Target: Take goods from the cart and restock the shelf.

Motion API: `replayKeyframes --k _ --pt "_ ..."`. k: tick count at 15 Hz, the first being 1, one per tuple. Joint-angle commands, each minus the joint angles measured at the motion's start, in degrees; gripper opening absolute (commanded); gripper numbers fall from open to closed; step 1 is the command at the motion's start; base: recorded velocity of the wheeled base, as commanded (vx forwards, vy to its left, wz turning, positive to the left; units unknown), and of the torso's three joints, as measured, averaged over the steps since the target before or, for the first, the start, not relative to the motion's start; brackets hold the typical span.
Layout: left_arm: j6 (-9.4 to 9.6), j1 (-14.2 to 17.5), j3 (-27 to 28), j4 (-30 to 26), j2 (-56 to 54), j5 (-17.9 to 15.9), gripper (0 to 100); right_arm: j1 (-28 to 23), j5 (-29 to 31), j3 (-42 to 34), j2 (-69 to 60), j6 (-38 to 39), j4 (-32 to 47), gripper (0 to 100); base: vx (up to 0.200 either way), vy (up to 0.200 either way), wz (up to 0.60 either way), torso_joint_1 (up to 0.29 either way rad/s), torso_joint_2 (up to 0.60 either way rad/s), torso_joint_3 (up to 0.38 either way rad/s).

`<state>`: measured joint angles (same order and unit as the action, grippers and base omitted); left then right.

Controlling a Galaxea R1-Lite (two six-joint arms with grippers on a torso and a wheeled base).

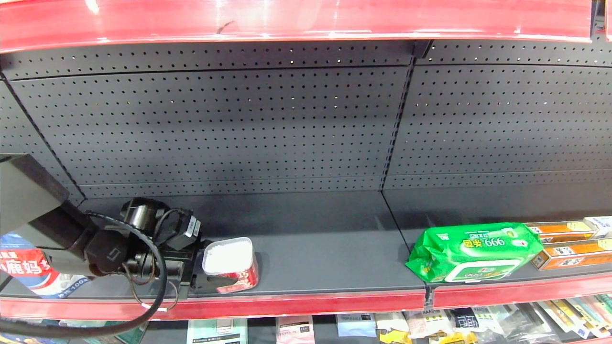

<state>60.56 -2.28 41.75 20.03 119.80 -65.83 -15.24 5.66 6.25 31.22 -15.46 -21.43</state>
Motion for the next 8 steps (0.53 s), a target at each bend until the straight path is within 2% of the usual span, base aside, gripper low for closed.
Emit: replayKeyframes --k 1,8 --pt "0.17 0.08 0.61 0.01 1.32 0.0 0 -0.05 -0.03 -0.1 0.07 -0.01 -0.01 0 0.0 0.0 0.0 0.0 0.0 0.0" --pt "0.35 -1.15 0.96 0.01 2.72 0.17 0 -0.05 0.06 -0.45 0.07 -0.01 -0.01 0 0.0 0.0 0.0 0.0 0.0 0.0"
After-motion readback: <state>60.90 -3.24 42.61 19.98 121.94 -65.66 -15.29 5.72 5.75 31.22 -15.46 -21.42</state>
